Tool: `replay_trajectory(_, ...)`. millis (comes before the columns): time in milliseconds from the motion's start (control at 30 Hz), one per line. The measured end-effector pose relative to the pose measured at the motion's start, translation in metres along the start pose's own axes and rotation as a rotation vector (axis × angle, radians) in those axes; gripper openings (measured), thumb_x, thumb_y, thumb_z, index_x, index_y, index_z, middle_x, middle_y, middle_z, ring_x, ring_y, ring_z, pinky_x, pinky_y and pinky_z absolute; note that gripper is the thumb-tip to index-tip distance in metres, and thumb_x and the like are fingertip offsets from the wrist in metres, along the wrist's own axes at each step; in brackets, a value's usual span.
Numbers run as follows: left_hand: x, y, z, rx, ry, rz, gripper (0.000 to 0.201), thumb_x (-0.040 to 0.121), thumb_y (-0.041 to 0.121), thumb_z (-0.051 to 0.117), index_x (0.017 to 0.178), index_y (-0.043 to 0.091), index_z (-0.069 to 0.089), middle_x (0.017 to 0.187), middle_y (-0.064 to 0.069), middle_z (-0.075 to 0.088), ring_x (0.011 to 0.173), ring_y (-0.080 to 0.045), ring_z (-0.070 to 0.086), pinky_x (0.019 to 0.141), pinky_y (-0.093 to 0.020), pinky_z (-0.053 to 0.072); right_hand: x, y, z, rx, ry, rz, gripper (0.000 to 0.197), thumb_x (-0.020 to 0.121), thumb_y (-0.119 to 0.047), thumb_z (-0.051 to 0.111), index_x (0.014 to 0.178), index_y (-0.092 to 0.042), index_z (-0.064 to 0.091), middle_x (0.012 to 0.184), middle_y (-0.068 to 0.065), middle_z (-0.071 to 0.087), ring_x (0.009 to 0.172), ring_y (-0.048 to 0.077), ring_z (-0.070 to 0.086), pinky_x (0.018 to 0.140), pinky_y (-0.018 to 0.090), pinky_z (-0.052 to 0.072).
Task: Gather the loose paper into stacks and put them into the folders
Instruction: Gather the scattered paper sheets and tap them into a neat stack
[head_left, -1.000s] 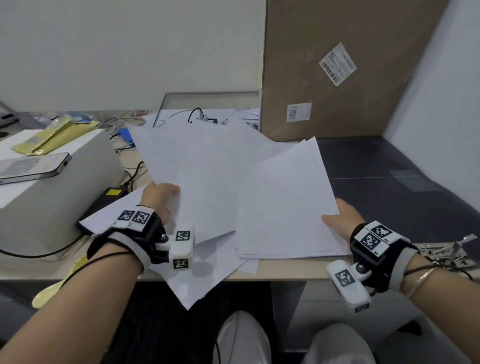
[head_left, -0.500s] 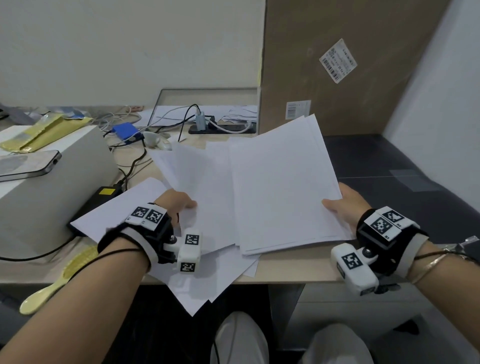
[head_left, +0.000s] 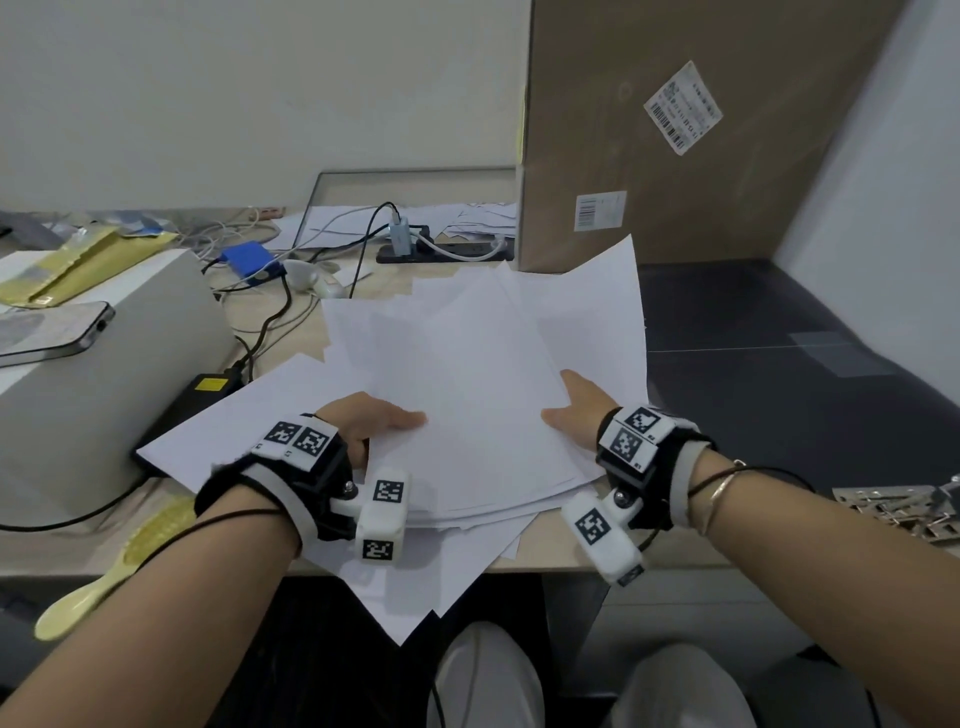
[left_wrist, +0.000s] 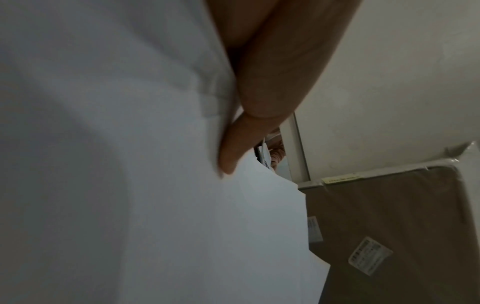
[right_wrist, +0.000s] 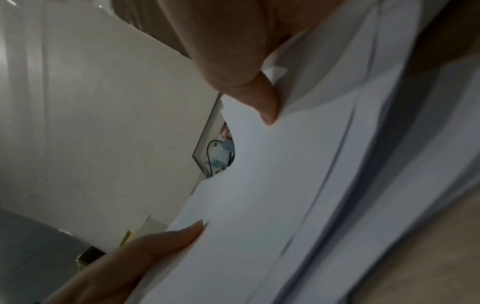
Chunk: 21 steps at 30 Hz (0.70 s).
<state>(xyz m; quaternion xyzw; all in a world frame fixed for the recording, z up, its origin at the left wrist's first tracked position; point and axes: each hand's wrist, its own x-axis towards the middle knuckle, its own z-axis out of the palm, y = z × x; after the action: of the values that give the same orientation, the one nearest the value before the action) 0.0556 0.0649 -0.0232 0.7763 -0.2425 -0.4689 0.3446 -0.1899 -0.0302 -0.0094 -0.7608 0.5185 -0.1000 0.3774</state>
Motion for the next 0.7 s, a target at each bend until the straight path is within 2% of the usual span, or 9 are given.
replay_trajectory(67, -0.008, 0.003, 0.008, -0.004, 0.083, 0.076, 0.047, 0.077, 0.012, 0.076, 0.117, -0.003, 0.057, 0.105, -0.017, 0.064, 0.093, -0.031, 0.062, 0.092, -0.047, 0.053, 0.001, 0.003, 0.004, 0.004, 0.011, -0.006, 0.045, 0.092, -0.020, 0.052, 0.132, -0.006, 0.039, 0.131, 0.011, 0.051, 0.117, 0.029, 0.052, 0.093, 0.032, 0.041)
replay_trajectory(133, -0.010, 0.002, 0.012, -0.004, 0.140, 0.114, 0.045, 0.081, 0.006, 0.071, 0.121, -0.005, 0.053, 0.112, -0.018, 0.062, 0.097, -0.031, 0.060, 0.095, -0.045, 0.050, -0.001, 0.009, 0.004, 0.082, 0.036, -0.005, 0.048, 0.089, -0.029, 0.059, 0.130, -0.010, 0.043, 0.125, 0.008, 0.056, 0.113, 0.028, 0.056, 0.096, 0.034, 0.044)
replay_trajectory(233, -0.011, -0.004, 0.011, -0.063, 0.196, 0.155, 0.035, 0.088, 0.000, 0.060, 0.122, -0.003, 0.053, 0.108, -0.019, 0.061, 0.100, -0.035, 0.057, 0.093, -0.044, 0.048, -0.007, 0.020, -0.009, 0.185, 0.131, 0.021, 0.045, 0.086, -0.035, 0.064, 0.125, -0.017, 0.050, 0.110, 0.002, 0.058, 0.103, 0.021, 0.058, 0.087, 0.028, 0.043)
replay_trajectory(400, -0.013, -0.010, 0.008, -0.183, 0.188, 0.218, 0.034, 0.090, -0.002, 0.056, 0.124, -0.002, 0.053, 0.103, -0.016, 0.059, 0.096, -0.031, 0.054, 0.086, -0.041, 0.044, -0.014, 0.054, -0.046, 0.069, 0.325, 0.114, 0.053, 0.083, -0.034, 0.068, 0.129, -0.017, 0.048, 0.133, 0.008, 0.048, 0.120, 0.026, 0.050, 0.099, 0.035, 0.040)
replay_trajectory(467, -0.015, -0.011, 0.004, -0.216, 0.162, 0.225, 0.032, 0.090, 0.000, 0.057, 0.122, -0.001, 0.054, 0.095, -0.014, 0.060, 0.089, -0.031, 0.055, 0.082, -0.040, 0.043, -0.015, 0.060, -0.054, 0.180, 0.337, 0.163, 0.063, 0.081, -0.033, 0.071, 0.134, -0.016, 0.042, 0.132, 0.009, 0.051, 0.116, 0.025, 0.054, 0.098, 0.036, 0.044)
replay_trajectory(500, -0.015, -0.012, 0.003, -0.223, 0.138, 0.227, 0.030, 0.090, 0.001, 0.058, 0.120, -0.001, 0.055, 0.091, -0.014, 0.060, 0.085, -0.030, 0.056, 0.079, -0.040, 0.043, -0.015, 0.060, -0.055, 0.280, 0.318, 0.178, 0.068, 0.080, -0.032, 0.072, 0.137, -0.015, 0.038, 0.129, 0.010, 0.055, 0.111, 0.024, 0.059, 0.095, 0.037, 0.048)
replay_trajectory(567, -0.019, -0.012, -0.001, -0.238, 0.082, 0.227, 0.028, 0.090, 0.003, 0.059, 0.118, -0.001, 0.056, 0.093, -0.016, 0.061, 0.083, -0.031, 0.057, 0.075, -0.039, 0.045, -0.012, 0.060, -0.055, 0.444, 0.280, 0.201, 0.069, 0.080, -0.028, 0.072, 0.137, -0.012, 0.037, 0.115, 0.012, 0.064, 0.088, 0.020, 0.066, 0.073, 0.033, 0.054)
replay_trajectory(633, -0.022, -0.011, -0.004, -0.255, 0.037, 0.235, 0.028, 0.091, 0.004, 0.058, 0.119, -0.002, 0.055, 0.097, -0.018, 0.062, 0.086, -0.032, 0.059, 0.075, -0.039, 0.048, -0.009, 0.060, -0.054, 0.485, 0.252, 0.211, 0.058, 0.081, -0.025, 0.072, 0.130, -0.009, 0.045, 0.091, 0.011, 0.067, 0.062, 0.017, 0.059, 0.053, 0.028, 0.044)
replay_trajectory(700, -0.026, -0.012, -0.006, -0.278, -0.029, 0.248, 0.033, 0.092, 0.001, 0.056, 0.124, -0.005, 0.053, 0.107, -0.022, 0.063, 0.097, -0.036, 0.060, 0.088, -0.045, 0.049, -0.011, 0.058, -0.053, 0.478, 0.189, 0.200, 0.037, 0.083, -0.024, 0.070, 0.113, -0.006, 0.058, 0.076, 0.008, 0.061, 0.051, 0.015, 0.048, 0.046, 0.024, 0.035)
